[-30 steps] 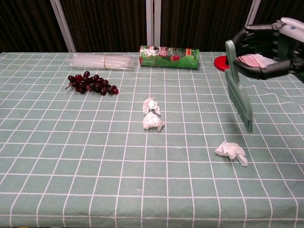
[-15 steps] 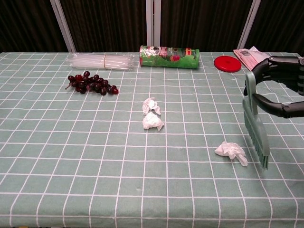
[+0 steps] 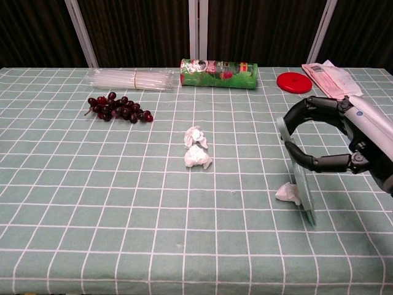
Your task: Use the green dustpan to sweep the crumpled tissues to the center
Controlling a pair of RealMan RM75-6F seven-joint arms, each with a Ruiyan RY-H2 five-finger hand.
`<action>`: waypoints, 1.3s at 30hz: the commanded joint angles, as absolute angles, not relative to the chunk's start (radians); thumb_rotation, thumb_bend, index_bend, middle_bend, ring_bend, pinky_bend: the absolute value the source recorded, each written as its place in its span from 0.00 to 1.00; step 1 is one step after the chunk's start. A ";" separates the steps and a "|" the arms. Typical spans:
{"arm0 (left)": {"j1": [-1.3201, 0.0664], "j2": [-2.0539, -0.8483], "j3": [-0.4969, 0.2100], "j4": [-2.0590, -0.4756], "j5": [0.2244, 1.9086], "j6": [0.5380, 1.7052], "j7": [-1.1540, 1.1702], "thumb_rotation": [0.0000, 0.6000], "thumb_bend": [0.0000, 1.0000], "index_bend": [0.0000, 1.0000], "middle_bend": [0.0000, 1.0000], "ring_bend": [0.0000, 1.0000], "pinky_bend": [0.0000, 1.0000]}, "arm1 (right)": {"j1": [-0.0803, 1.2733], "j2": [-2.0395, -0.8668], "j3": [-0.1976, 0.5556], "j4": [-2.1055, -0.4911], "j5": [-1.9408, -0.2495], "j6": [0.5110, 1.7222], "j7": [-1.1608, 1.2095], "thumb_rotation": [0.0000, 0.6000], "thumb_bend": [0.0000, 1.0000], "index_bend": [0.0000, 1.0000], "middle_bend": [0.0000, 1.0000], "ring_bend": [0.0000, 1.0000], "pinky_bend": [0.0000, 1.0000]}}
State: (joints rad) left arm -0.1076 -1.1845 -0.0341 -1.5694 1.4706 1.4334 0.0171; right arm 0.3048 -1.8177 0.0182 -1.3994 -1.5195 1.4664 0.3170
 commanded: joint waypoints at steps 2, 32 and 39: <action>-0.106 -1.184 -0.033 -1.567 1.472 1.436 0.012 1.00 0.22 0.15 0.12 0.06 0.12 | 0.336 -1.900 0.098 -1.315 -1.481 1.426 0.321 1.00 0.41 0.74 0.61 0.26 0.06; -0.100 -1.170 -0.030 -1.583 1.469 1.439 0.016 1.00 0.22 0.15 0.12 0.06 0.12 | 0.671 -2.010 0.316 -1.119 -1.458 1.158 0.449 1.00 0.40 0.74 0.61 0.26 0.06; -0.097 -1.168 -0.032 -1.589 1.463 1.441 0.017 1.00 0.22 0.15 0.12 0.06 0.12 | 0.611 -1.864 0.270 -1.244 -1.500 1.227 0.478 1.00 0.40 0.74 0.61 0.27 0.06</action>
State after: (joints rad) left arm -0.0966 -1.1678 -0.0312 -1.5893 1.4634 1.4417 0.0168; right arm 0.6400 -1.9292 0.2887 -1.1889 -1.4833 1.1995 0.4725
